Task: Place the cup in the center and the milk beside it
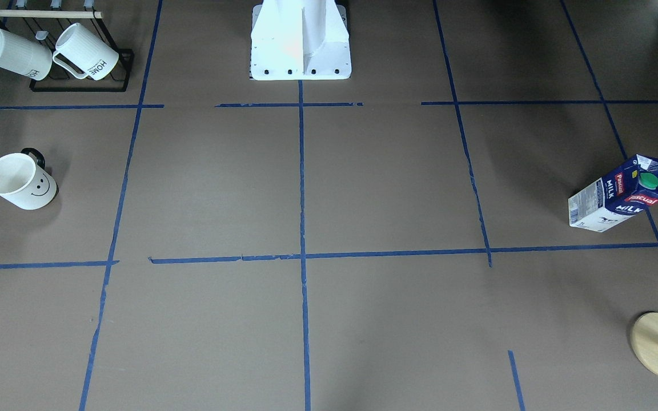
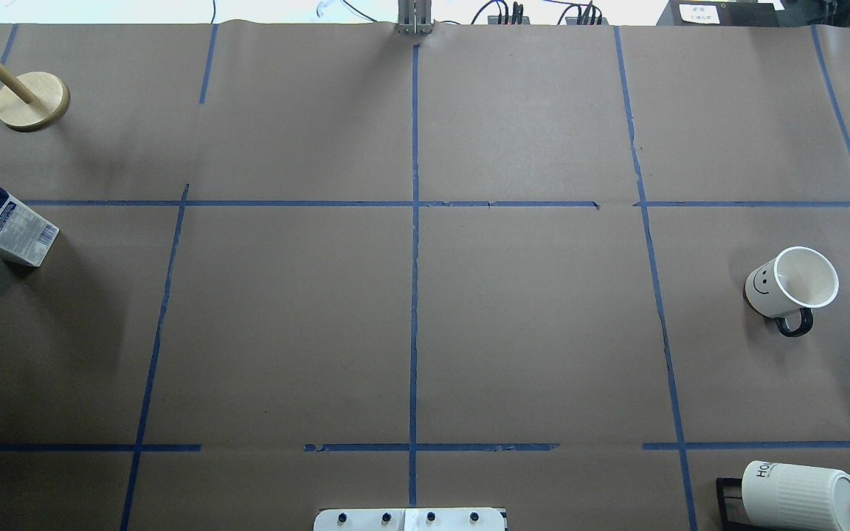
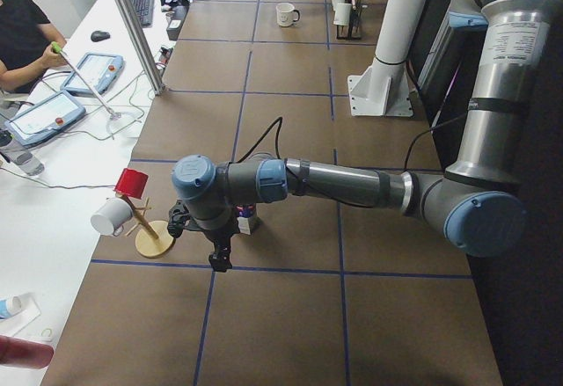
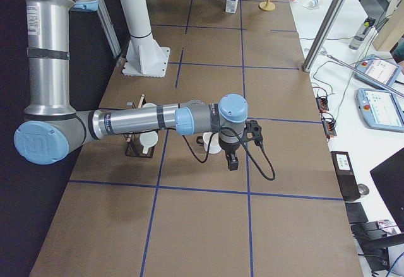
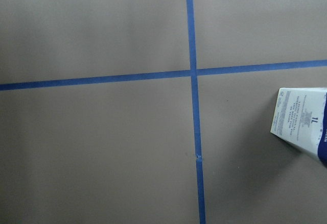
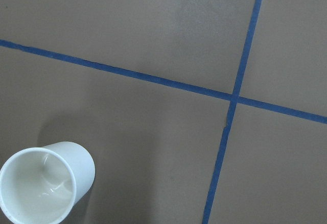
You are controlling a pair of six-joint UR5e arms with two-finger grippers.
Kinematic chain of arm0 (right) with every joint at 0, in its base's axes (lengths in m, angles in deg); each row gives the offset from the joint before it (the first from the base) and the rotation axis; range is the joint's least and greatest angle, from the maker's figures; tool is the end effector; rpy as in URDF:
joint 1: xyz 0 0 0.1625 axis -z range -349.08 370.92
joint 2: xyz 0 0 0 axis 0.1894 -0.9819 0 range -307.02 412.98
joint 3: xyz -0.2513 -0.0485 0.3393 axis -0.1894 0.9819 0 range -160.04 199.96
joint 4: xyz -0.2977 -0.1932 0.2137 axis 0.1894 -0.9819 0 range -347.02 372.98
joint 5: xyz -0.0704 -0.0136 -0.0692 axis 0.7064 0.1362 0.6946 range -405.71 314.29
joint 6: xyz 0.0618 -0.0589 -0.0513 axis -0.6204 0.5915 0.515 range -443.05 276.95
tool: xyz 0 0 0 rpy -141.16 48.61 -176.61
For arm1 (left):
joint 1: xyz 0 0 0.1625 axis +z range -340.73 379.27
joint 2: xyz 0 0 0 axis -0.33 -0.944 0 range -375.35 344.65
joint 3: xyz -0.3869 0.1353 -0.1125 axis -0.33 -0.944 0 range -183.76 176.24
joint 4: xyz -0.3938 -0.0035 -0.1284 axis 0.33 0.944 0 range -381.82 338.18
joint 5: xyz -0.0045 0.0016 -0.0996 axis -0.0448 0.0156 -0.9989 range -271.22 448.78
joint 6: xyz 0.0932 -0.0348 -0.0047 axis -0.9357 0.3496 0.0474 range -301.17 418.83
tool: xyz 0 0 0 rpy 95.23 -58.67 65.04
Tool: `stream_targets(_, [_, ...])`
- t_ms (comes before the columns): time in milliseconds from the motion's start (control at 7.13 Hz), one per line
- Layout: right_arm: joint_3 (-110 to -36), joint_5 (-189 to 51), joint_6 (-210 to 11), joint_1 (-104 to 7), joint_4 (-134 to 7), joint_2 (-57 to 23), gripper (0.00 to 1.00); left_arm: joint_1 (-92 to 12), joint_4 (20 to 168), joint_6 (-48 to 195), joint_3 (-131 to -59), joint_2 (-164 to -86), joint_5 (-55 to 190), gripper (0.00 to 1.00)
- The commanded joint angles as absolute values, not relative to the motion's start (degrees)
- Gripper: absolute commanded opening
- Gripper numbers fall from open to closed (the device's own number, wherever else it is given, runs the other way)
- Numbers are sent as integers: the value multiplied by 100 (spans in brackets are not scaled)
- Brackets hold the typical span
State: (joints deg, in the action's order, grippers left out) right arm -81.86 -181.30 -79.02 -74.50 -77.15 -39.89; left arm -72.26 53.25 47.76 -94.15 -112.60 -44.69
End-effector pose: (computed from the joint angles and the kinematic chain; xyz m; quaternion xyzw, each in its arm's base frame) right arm 0.0240 -0.4788 0.5795 0.0690 -0.3866 -0.0988 0.9143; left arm -0.0788 -0.5302 0.6163 -0.0181 0.3738 0.0537 0.9258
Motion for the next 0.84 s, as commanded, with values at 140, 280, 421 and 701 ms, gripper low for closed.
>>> stream_targets(140, [-8173,-18141,-7901,-7434,-7666,-3984,100,-7222,5281,4723,-9585,-11308,-4420,100])
stream_targets(280, [-8173,-18141,-7892,-7434,-7666,-3992,100,-7222,5271,4749,-9587,-11317,-4394,100])
stream_targets(421, [-8165,-18141,-7823,-7434,-7666,-4001,100,-7222,5280,4775,-9726,-11300,-4402,100])
stream_targets(701, [-8173,-18185,-7848,-7434,-7666,-4036,100,-7196,5306,4776,-9736,-11299,-4420,100])
